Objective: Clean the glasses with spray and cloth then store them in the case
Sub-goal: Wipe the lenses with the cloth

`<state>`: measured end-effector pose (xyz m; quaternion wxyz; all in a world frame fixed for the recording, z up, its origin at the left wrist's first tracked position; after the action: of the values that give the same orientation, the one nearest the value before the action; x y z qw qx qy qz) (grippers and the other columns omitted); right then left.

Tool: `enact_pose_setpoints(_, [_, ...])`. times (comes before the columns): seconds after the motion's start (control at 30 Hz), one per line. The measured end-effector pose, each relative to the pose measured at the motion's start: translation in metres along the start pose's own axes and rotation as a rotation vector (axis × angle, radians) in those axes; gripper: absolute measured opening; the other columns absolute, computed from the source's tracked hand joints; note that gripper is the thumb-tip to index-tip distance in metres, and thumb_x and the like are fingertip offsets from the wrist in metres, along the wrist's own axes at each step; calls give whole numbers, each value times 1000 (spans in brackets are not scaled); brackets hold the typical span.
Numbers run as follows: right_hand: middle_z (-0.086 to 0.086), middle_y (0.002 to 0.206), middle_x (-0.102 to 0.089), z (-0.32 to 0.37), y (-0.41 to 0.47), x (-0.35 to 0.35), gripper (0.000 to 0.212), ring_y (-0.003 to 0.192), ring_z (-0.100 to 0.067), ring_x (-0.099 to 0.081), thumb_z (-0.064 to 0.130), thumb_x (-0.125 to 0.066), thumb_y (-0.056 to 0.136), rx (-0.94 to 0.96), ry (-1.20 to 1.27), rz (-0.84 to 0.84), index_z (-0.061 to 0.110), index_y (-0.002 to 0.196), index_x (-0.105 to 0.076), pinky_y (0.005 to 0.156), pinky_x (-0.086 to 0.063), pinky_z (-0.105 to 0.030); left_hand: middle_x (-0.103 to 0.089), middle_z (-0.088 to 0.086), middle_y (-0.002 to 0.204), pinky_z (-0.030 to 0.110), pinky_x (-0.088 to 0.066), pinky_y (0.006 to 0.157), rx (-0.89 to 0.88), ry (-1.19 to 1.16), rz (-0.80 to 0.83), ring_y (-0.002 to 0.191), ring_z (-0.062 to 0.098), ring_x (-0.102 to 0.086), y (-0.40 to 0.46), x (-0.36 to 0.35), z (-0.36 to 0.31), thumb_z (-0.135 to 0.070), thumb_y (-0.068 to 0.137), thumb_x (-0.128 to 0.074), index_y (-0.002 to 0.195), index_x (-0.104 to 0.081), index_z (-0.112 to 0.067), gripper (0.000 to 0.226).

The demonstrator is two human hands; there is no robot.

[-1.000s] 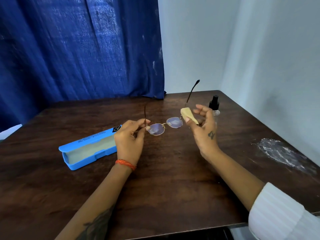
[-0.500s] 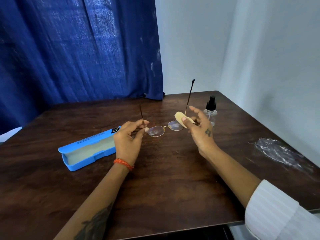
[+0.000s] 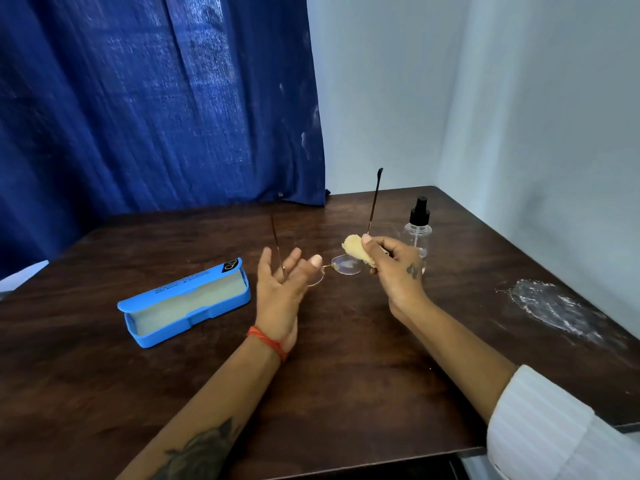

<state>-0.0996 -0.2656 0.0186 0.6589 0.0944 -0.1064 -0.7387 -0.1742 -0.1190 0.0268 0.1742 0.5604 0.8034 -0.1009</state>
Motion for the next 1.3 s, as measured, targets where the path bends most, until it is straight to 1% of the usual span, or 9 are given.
enact_pose_setpoints(0.13, [-8, 82, -68, 0, -1, -2, 12, 65, -14, -56, 24, -64, 86, -4, 18, -14, 15, 82, -71, 61, -45, -32, -59, 15, 121, 39, -47, 97, 143, -166, 7, 105, 19, -62, -8, -15, 12, 7, 76, -64, 144, -13, -17, 89])
enact_pose_setpoints(0.27, [-7, 81, -68, 0, -1, -2, 14, 64, -14, -56, 25, -64, 86, -44, 25, -55, 14, 82, -71, 58, -45, -30, -64, 16, 114, 40, -48, 95, 144, -364, -51, 103, 24, -64, -5, -25, 10, -5, 70, -70, 140, -24, -14, 83])
enact_pose_setpoints(0.37, [-9, 79, -69, -2, 0, -2, 19, 63, -14, -56, 27, -65, 85, -78, 39, -85, 9, 84, -72, 58, -44, -30, -64, 13, 115, 41, -46, 98, 59, -299, -7, 108, 23, -62, -7, -28, 9, -13, 62, -72, 137, -28, -20, 88])
enact_pose_setpoints(0.57, [-7, 76, -68, -4, 0, -3, 19, 58, -11, -56, 26, -66, 84, -126, 60, -114, 8, 81, -72, 52, -44, -26, -66, 11, 111, 31, -52, 90, 3, -95, 28, 102, 15, -65, -3, -18, 19, 8, 71, -68, 122, -47, -17, 61])
enact_pose_setpoints(0.67, [-5, 75, -67, -2, -3, -4, 18, 56, -9, -54, 25, -66, 85, -128, 66, -94, 8, 83, -72, 50, -42, -23, -67, 14, 105, 28, -56, 83, 18, -140, 4, 99, 18, -66, 1, -16, 21, 7, 77, -62, 110, -56, -8, 37])
enact_pose_setpoints(0.87, [-4, 77, -67, 1, -6, -3, 17, 57, -9, -53, 24, -64, 86, -81, 34, 23, 9, 82, -71, 53, -42, -24, -67, 14, 100, 27, -58, 76, 9, -221, -18, 95, 20, -66, 8, -13, 21, 4, 78, -61, 105, -59, -4, 28])
enact_pose_setpoints(1.07, [-5, 89, -67, -1, -10, -2, 24, 70, -11, -62, 21, -71, 79, 127, -185, 16, 11, 100, -63, 54, -51, -22, -66, 15, 98, 25, -58, 71, -41, -196, -65, 88, 18, -68, 15, -7, 23, 6, 83, -57, 102, -60, 5, 19])
enact_pose_setpoints(1.17, [1, 80, -63, 5, -16, -2, 24, 69, -5, -59, 17, -75, 74, 359, -291, -115, 10, 88, -56, 58, -47, -15, -67, 11, 89, 23, -58, 68, -61, -181, -109, 79, 12, -69, 16, -7, 23, 6, 83, -57, 95, -62, 2, 13])
enact_pose_setpoints(1.3, [0, 78, -65, 9, -26, -10, 10, 69, -11, -58, 17, -71, 79, 647, -461, -25, 8, 83, -67, 62, -44, -17, -68, 9, 86, 22, -57, 66, -58, -196, -146, 76, 10, -69, 17, -7, 21, 5, 82, -58, 89, -63, -5, 13])
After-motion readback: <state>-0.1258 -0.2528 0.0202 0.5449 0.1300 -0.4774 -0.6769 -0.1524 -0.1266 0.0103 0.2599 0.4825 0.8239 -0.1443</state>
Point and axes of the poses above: each hand's wrist, its own y-axis towards the middle knuckle, its own x-axis out of the back of the hand, z = x × y, the point moved 1 cm from there along y, towards the middle knuckle
